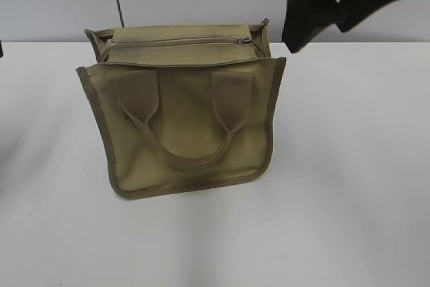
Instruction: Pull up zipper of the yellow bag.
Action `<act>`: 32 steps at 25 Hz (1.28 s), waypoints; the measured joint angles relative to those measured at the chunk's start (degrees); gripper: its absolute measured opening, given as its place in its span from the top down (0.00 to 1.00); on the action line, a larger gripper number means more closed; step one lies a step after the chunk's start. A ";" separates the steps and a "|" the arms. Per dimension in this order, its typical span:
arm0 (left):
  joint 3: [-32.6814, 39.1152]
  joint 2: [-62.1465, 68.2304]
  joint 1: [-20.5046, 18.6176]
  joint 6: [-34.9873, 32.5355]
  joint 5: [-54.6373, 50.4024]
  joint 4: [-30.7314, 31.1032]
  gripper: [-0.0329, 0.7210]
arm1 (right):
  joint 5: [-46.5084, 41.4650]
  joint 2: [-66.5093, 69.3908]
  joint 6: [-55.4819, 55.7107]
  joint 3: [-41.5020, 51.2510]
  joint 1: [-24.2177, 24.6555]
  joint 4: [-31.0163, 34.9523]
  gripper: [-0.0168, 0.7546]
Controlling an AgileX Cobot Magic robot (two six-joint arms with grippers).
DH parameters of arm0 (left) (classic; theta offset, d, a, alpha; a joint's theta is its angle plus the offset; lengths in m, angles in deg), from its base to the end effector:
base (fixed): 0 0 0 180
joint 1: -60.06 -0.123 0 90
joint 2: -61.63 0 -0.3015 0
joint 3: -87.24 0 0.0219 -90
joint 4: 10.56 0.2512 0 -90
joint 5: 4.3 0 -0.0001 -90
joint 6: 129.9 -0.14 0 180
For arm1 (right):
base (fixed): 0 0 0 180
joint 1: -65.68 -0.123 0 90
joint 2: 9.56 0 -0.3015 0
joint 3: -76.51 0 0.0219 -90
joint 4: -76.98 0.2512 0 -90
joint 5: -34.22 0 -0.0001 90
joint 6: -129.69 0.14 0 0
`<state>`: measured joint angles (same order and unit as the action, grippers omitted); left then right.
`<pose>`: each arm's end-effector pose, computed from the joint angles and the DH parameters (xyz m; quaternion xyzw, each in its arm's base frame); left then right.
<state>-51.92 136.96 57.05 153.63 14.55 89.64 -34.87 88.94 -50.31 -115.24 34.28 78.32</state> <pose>0.2761 -0.0300 0.2579 0.0379 0.8561 -0.1382 0.4965 0.2983 0.1857 0.3296 -0.2629 0.9418 0.0678 0.1983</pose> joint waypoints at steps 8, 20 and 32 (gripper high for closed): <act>10.53 -2.63 0.00 0.77 -11.63 -0.06 0.37 | 6.42 -16.82 4.71 23.49 -0.63 -1.76 0.24; 14.67 0.58 6.62 0.60 -22.23 -0.51 0.38 | 9.69 -33.61 5.83 39.81 -0.63 -1.76 0.24; 14.62 2.38 14.58 -27.32 -26.58 -28.05 0.36 | 8.48 -40.50 5.26 43.73 -0.63 -0.59 0.24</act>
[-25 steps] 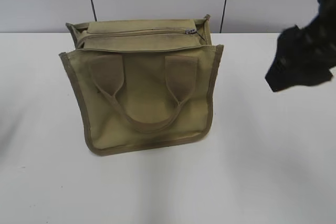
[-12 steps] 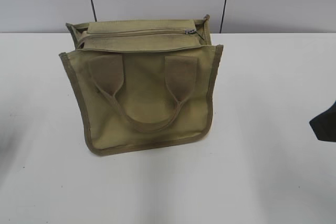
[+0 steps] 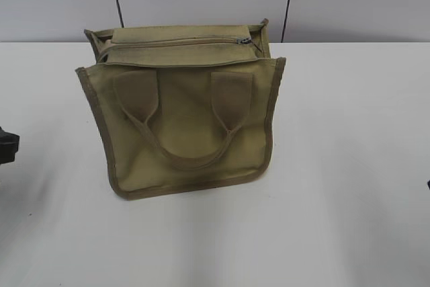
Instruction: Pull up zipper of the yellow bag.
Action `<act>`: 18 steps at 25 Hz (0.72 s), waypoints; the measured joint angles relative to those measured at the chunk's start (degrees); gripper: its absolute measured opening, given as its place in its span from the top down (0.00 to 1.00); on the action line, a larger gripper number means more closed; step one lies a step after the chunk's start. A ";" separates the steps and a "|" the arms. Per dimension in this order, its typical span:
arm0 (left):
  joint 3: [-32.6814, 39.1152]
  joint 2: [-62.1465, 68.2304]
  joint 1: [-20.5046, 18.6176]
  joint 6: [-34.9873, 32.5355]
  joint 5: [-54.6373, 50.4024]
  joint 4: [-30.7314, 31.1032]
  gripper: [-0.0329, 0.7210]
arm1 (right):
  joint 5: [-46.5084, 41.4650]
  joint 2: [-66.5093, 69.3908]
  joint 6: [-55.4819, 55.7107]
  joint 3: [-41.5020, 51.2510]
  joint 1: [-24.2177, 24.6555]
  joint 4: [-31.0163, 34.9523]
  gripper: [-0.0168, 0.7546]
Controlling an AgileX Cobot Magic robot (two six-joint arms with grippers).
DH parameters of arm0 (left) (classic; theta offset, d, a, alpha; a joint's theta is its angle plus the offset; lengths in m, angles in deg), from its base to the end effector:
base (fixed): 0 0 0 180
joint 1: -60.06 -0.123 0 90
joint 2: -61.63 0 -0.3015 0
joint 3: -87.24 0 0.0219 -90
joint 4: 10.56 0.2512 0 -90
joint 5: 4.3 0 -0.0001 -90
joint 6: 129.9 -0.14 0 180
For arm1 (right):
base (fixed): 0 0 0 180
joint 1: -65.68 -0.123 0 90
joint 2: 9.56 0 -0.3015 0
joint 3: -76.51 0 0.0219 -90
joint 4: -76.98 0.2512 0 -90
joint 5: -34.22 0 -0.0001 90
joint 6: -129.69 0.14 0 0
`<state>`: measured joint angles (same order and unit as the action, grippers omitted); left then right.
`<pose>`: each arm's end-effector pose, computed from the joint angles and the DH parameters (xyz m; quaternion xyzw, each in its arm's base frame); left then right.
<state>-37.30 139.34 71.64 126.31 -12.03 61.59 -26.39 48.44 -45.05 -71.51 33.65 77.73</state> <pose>0.2301 -0.0288 0.1626 0.0351 0.9235 0.0070 0.3820 0.1349 0.0863 0.2787 -0.2223 0.9413 0.0872 0.2385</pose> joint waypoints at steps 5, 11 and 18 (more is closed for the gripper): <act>0.00 -4.31 11.34 -7.51 -8.75 -8.16 0.34 | -4.45 -3.15 -0.81 0.06 0.00 0.40 0.24; -4.40 -5.43 19.40 -27.61 -23.13 -30.51 0.34 | -7.34 -8.48 -0.76 0.10 0.00 2.60 0.24; -16.45 -13.09 20.92 -59.19 -41.80 -56.99 0.34 | -8.89 -14.15 -2.64 0.10 0.00 3.95 0.22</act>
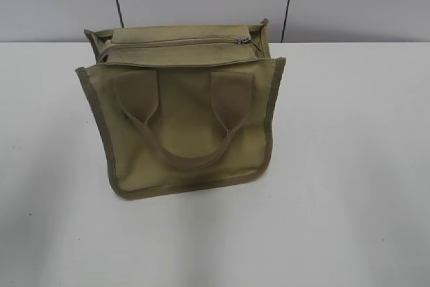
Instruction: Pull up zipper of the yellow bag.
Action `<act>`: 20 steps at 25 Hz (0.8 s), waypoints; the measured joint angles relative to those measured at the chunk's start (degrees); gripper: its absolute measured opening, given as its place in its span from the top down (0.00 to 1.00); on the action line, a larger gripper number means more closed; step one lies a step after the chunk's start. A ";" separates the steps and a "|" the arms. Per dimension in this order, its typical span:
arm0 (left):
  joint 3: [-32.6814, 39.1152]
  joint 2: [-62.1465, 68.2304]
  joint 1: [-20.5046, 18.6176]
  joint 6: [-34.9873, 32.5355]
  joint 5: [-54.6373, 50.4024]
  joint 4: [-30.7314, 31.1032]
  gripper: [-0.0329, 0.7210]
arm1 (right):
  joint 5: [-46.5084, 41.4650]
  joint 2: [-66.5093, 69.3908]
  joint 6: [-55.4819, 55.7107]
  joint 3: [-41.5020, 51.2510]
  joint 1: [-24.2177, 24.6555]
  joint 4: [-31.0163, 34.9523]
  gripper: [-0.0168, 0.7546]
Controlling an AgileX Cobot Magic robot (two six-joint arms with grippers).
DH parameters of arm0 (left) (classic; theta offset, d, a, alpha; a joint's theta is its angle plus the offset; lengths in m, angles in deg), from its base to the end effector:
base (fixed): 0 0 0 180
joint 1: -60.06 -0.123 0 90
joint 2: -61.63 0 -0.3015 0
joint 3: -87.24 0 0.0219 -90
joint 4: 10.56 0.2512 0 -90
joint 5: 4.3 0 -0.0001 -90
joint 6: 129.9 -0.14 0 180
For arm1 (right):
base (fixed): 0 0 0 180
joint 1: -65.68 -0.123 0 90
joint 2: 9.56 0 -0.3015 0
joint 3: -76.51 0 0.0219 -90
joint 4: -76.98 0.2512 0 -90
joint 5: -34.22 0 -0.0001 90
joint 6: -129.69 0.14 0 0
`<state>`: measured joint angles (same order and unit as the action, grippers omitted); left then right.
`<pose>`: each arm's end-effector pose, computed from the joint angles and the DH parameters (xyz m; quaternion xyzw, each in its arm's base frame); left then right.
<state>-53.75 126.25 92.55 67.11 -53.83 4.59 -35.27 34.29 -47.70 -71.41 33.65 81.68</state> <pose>0.1702 -0.0754 0.2361 0.1893 0.9473 0.0103 0.2581 0.0792 0.0622 0.2993 -0.2400 0.9233 0.1275 0.2713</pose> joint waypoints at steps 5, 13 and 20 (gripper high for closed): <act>-2.97 -12.52 0.00 -12.49 -13.61 -11.91 0.30 | -0.05 -6.17 -1.60 0.43 0.00 0.06 0.20; -3.03 -37.86 0.08 -17.02 -20.27 -14.62 0.19 | -0.17 -16.12 -2.18 13.66 0.00 0.18 0.20; 1.94 -49.22 0.08 -17.50 -20.37 -14.62 0.20 | 1.50 -19.28 -2.22 16.49 0.00 -1.93 0.21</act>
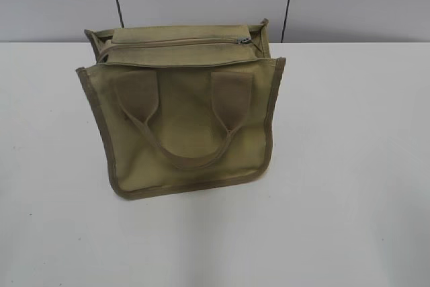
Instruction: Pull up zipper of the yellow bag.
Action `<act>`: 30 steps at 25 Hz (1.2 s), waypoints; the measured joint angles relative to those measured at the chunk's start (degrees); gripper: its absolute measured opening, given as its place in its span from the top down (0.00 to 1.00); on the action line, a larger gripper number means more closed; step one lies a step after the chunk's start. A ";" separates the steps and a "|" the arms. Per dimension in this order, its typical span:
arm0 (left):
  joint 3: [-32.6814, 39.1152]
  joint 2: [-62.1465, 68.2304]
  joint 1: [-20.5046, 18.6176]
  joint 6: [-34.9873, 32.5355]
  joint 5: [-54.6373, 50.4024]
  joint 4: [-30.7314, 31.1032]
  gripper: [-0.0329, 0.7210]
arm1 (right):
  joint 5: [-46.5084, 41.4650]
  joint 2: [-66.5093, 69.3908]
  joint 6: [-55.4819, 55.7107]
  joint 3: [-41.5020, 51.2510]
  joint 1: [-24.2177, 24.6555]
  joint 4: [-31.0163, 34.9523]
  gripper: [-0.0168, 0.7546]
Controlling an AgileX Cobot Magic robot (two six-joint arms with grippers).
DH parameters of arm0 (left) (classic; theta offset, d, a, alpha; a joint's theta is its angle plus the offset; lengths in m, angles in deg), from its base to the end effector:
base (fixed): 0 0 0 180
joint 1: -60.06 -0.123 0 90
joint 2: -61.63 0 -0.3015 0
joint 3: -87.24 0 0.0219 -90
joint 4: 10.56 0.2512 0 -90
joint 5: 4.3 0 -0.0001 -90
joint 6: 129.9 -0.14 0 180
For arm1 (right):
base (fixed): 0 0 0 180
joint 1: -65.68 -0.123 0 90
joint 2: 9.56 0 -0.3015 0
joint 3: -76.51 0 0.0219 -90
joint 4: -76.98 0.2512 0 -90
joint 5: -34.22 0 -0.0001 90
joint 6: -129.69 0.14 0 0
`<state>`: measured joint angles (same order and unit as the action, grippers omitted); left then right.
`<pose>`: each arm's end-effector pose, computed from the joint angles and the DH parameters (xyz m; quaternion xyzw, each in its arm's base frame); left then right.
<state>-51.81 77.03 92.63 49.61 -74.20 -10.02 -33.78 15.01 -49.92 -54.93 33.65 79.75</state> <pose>0.0168 -0.0093 0.2776 0.2533 0.8553 -0.1204 0.4357 0.0370 0.0305 0.2333 -0.2560 0.9073 0.1160 0.3127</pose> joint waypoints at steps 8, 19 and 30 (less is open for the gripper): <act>5.41 -0.71 0.00 0.00 7.72 -1.55 0.20 | 4.84 0.16 -1.00 2.23 0.00 -1.97 0.22; 6.02 -0.71 0.00 0.00 9.53 -1.62 0.20 | 5.16 0.29 -1.47 2.30 0.00 -1.91 0.22; 6.02 -2.76 -20.48 0.00 9.71 -1.62 0.20 | 5.26 0.20 -1.51 2.30 22.15 1.95 0.22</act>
<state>-45.79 74.26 72.15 49.61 -64.49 -11.64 -28.51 15.21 -51.43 -52.62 55.81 81.69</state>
